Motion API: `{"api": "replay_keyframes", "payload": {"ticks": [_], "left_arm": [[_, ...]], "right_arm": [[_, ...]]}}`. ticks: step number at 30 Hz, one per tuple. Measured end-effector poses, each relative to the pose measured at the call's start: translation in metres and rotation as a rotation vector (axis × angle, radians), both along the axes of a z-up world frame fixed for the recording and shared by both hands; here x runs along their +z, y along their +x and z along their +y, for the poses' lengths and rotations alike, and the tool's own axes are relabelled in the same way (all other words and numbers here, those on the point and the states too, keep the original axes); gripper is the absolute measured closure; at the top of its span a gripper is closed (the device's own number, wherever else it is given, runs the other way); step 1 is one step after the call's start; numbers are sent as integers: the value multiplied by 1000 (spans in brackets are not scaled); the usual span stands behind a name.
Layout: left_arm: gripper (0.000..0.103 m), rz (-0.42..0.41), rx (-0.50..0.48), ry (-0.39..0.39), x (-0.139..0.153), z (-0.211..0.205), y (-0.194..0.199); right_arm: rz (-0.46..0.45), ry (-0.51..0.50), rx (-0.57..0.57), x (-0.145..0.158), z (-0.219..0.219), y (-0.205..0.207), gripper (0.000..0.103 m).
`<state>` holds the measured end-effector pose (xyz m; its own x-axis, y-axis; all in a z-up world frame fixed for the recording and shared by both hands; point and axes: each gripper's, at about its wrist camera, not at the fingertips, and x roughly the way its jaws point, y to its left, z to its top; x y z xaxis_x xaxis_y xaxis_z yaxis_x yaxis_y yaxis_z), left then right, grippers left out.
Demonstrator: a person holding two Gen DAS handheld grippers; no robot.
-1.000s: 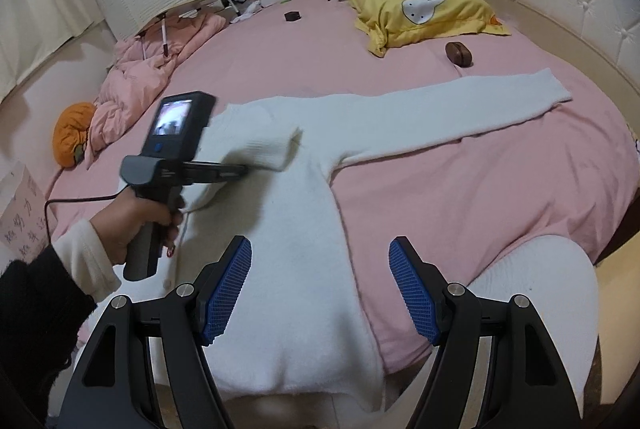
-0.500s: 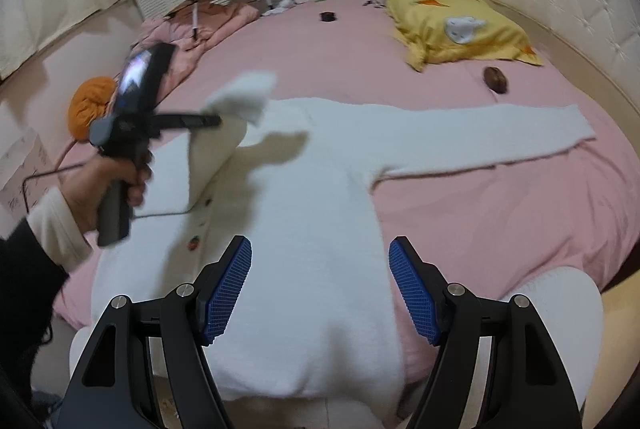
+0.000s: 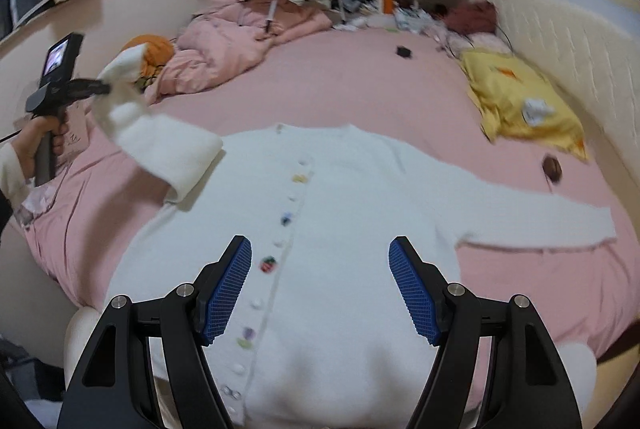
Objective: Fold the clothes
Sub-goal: 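Pull the grasped sleeve outward with the left tool and release it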
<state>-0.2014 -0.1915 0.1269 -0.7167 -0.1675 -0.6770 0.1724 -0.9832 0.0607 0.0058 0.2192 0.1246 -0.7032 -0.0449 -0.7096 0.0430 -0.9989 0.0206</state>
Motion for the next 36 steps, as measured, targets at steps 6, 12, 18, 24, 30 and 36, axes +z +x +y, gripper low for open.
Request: {"api": "replay_keyframes", "payload": {"ticks": [6,12,18,24,30,36], "left_arm": [[89,-27,227,65,-36,-138,29],[89,-28,319,169,-92,-188,46],[84,-31,373,247,-149,-212,58],[74,-37,425,311,-199,-236,70],[17,-19,691,-33,-159,-249,92],[12,45,511,169,-152,-231,79]], "right_arm": [[-3,42,71,5,-51,-11,31],[-56,112,116,-8,-88,-15,31],[-85,169,131,-16,-111,-13,31],[-99,194,141,-20,-124,-14,31],[-114,184,162,-25,-128,-14,31],[-130,167,174,-30,-133,-16,31]]}}
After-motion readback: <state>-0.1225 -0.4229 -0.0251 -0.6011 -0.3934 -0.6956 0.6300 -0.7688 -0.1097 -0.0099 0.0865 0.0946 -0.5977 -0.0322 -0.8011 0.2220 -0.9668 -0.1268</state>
